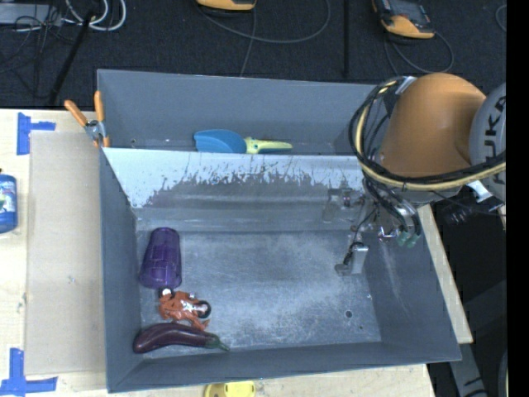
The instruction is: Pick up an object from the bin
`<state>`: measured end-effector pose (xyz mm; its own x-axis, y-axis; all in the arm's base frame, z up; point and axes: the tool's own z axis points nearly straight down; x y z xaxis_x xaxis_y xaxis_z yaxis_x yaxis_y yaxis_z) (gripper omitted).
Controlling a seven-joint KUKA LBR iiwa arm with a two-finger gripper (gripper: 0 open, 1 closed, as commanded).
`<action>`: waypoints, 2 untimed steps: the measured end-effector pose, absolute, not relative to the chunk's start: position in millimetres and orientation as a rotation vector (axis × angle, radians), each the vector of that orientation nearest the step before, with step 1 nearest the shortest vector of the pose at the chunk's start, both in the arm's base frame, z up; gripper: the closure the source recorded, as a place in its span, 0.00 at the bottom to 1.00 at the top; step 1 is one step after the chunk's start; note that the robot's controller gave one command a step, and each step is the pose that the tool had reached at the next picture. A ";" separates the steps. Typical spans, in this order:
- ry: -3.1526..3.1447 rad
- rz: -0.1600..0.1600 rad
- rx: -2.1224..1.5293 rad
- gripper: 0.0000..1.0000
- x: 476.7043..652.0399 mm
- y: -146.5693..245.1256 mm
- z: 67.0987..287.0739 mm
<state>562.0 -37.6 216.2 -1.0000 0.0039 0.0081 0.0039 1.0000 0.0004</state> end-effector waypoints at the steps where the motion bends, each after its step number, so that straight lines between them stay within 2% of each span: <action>1: -3.141 0.000 -0.005 0.00 563.2 -37.4 220.9; 2: -3.147 0.002 -0.024 0.00 563.9 -5.6 187.7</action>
Offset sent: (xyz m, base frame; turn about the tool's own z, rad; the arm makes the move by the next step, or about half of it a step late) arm 0.0001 0.0569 -0.0530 0.0134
